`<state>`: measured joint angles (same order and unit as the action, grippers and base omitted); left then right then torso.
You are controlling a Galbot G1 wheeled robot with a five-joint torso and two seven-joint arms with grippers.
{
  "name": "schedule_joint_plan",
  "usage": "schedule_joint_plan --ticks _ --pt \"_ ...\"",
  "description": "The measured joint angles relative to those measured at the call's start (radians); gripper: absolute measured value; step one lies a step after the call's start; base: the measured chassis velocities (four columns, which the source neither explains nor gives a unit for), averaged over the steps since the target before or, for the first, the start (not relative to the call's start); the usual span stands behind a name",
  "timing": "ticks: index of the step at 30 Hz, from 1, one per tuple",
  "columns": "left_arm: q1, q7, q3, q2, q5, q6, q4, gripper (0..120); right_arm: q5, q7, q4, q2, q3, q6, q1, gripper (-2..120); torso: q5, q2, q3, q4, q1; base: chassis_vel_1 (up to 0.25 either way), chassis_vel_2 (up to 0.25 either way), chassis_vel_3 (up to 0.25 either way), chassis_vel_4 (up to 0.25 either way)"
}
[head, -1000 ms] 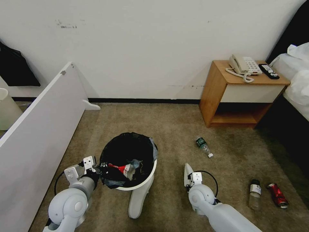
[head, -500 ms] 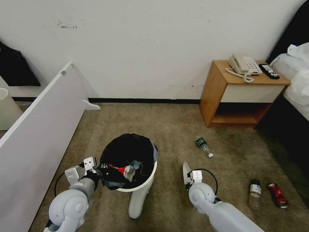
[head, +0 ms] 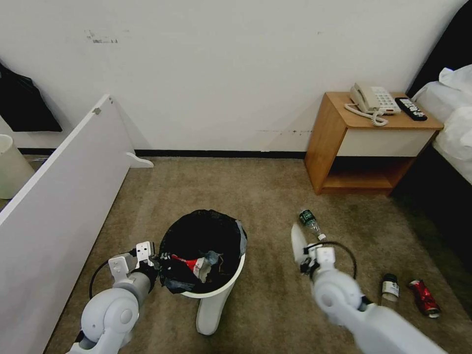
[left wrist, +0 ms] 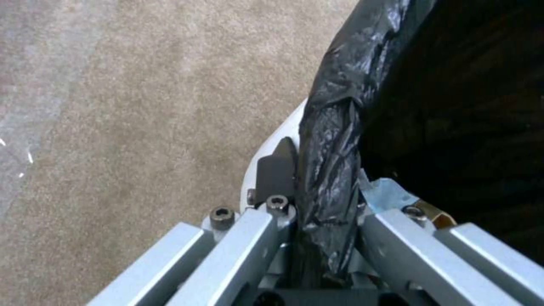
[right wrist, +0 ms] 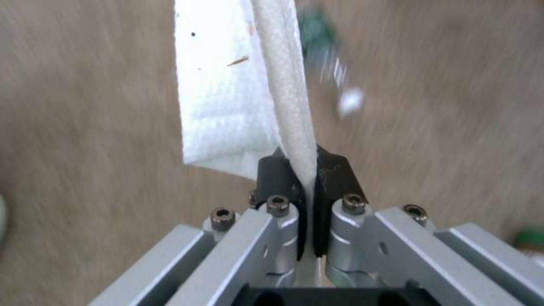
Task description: Pick up the trash bin, then pick up the garbage from the floor and place it into the trash bin.
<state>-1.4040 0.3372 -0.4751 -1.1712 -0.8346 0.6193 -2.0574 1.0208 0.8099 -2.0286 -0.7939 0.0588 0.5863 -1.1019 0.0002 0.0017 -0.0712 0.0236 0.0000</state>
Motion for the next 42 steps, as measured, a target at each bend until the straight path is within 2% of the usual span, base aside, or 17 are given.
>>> schedule_joint_plan --ticks 5,7,8,10,22,24,26,28,30,31,33,37,42 --pt "0.002 -0.003 0.009 0.013 -0.014 0.014 0.0 1 -0.018 -0.061 -0.083 0.072 0.044 -0.025 0.014 1 0.0 0.0 0.0 0.0001 0.0 0.0 0.0 0.0 0.0" --pt "0.003 -0.003 0.015 0.017 -0.023 0.024 0.0 1 -0.122 -0.164 -0.115 0.122 0.064 -0.068 0.038 1 -0.0001 0.0 0.0 -0.0003 0.0 0.0 0.0 0.0 0.0" --pt "0.003 -0.003 0.015 0.017 -0.023 0.024 0.0 1 -0.122 -0.164 -0.115 0.122 0.064 -0.068 0.038 1 -0.0001 0.0 0.0 -0.0003 0.0 0.0 0.0 0.0 0.0" --pt "0.008 -0.001 0.023 0.019 -0.033 0.034 0.0 1 -0.227 -0.246 -0.132 0.152 0.074 -0.109 0.057 1 0.0 0.0 0.0 -0.0001 0.0 0.0 0.0 0.0 0.0" --pt "0.023 0.01 0.057 0.012 -0.052 0.057 -0.002 1 -0.278 -0.361 -0.221 0.195 0.083 -0.207 0.122 1 0.0001 0.0 0.0 -0.0002 0.0 0.0 0.0 0.0 0.0" --pt "0.03 0.021 0.07 0.004 -0.068 0.064 -0.003 1 -0.286 -0.393 -0.233 0.2 0.082 -0.228 0.141 1 -0.0001 0.0 0.0 -0.0003 0.0 0.0 0.0 0.0 0.0" --pt "0.056 0.034 0.111 -0.013 -0.078 0.074 0.002 1 -0.275 -0.446 -0.25 0.21 0.076 -0.269 0.177 1 -0.0002 0.0 0.0 0.0001 0.0 0.0 0.0 0.0 0.0" --pt "0.062 0.037 0.122 -0.017 -0.079 0.076 0.002 1 -0.266 -0.462 -0.255 0.213 0.075 -0.282 0.188 1 -0.0002 0.0 0.0 0.0001 0.0 0.0 0.0 0.0 0.0" --pt "0.093 0.042 0.172 -0.032 -0.089 0.083 -0.001 1 -0.227 -0.538 -0.268 0.22 0.067 -0.338 0.216 1 -0.0003 0.0 0.0 0.0 0.0 0.0 0.0 0.0 0.0" --pt "0.093 0.042 0.172 -0.032 -0.089 0.083 -0.001 1 -0.227 -0.538 -0.268 0.22 0.067 -0.338 0.216 1 -0.0003 0.0 0.0 0.0 0.0 0.0 0.0 0.0 0.0" --pt "0.124 0.054 0.206 -0.05 -0.114 0.09 -0.012 1 -0.214 -0.595 -0.277 0.22 0.059 -0.385 0.215 1 -0.0001 0.0 0.0 0.0 0.0 0.0 0.0 0.0 0.0" --pt "0.146 0.06 0.226 -0.063 -0.13 0.094 -0.017 1 -0.207 -0.635 -0.287 0.225 0.055 -0.41 0.203 1 0.0 0.0 0.0 0.0 0.0 0.0 0.0 0.0 0.0" --pt "0.186 0.077 0.27 -0.098 -0.15 0.103 -0.027 1 -0.207 -0.715 -0.302 0.243 0.051 -0.442 0.164 1 0.0 0.0 0.0 0.0001 0.0 0.0 0.0 0.0 0.0"
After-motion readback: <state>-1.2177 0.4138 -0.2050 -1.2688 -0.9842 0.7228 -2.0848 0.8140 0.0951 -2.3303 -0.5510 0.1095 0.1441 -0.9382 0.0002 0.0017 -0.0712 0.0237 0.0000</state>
